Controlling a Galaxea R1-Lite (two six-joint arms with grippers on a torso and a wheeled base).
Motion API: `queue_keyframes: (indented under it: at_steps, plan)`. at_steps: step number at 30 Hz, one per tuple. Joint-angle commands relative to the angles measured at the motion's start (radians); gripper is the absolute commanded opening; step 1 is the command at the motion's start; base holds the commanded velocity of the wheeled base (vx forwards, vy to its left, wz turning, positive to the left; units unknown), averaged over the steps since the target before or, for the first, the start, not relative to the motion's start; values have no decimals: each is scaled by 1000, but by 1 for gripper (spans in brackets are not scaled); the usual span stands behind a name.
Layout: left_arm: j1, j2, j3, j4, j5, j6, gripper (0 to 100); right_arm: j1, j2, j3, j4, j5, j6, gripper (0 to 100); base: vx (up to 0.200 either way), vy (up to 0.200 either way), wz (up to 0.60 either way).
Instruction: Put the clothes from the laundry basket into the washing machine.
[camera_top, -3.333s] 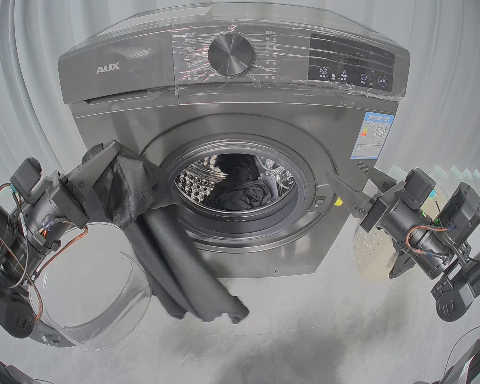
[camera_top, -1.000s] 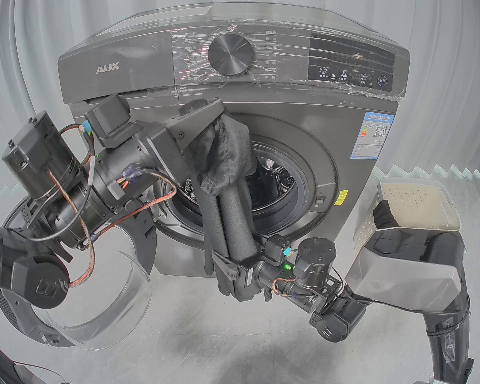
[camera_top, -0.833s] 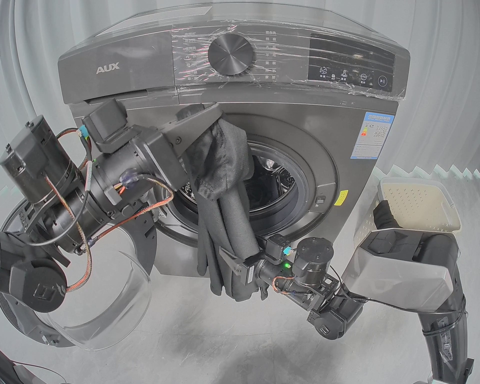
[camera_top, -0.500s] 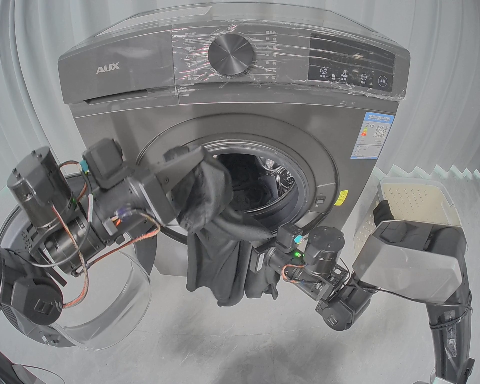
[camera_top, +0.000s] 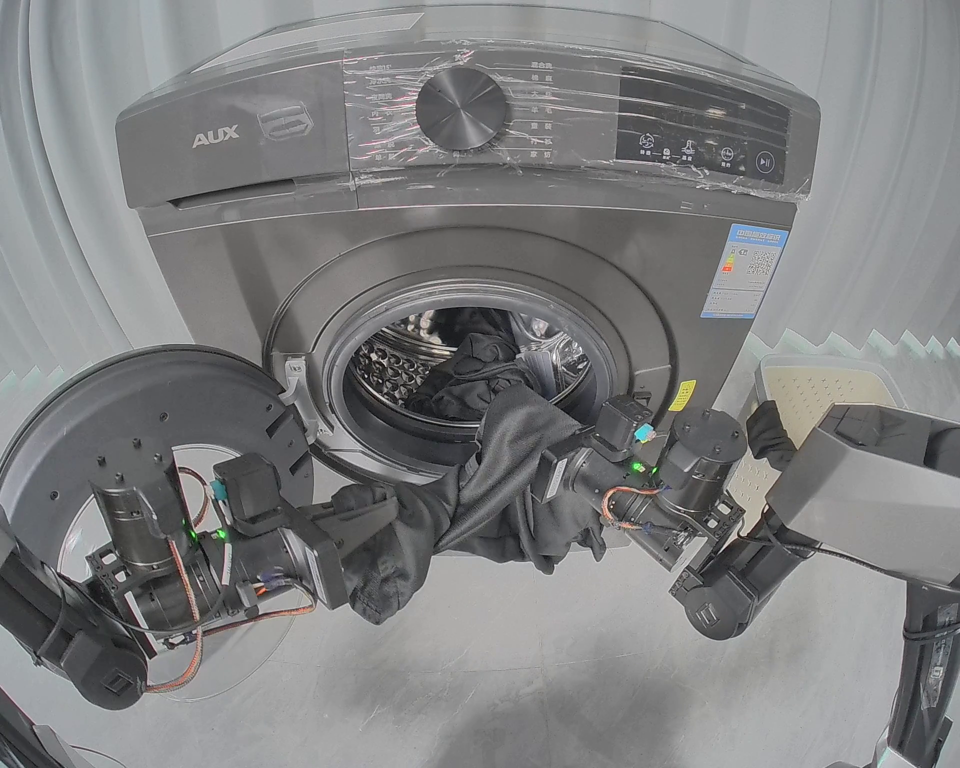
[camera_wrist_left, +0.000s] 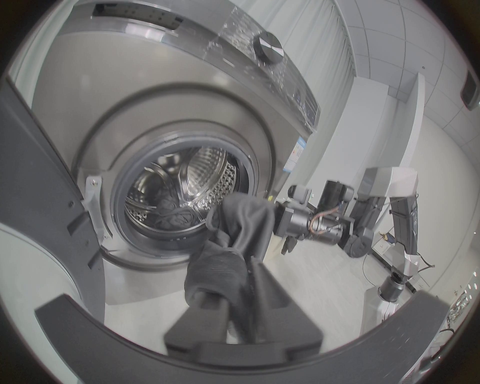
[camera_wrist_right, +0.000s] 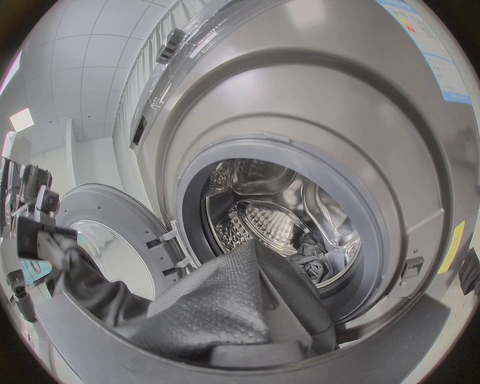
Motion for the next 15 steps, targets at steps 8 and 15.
queue_keyframes:
  at_steps: [8,15]
  plan:
    - [-32,151,-8,-36,-10,-1,100,67,-76,6,0,0,0,0,0,0,0]
    - [-44,342,-46,-256,6,-3,100,113,-120,41,-1,0,3,0,0,0,0]
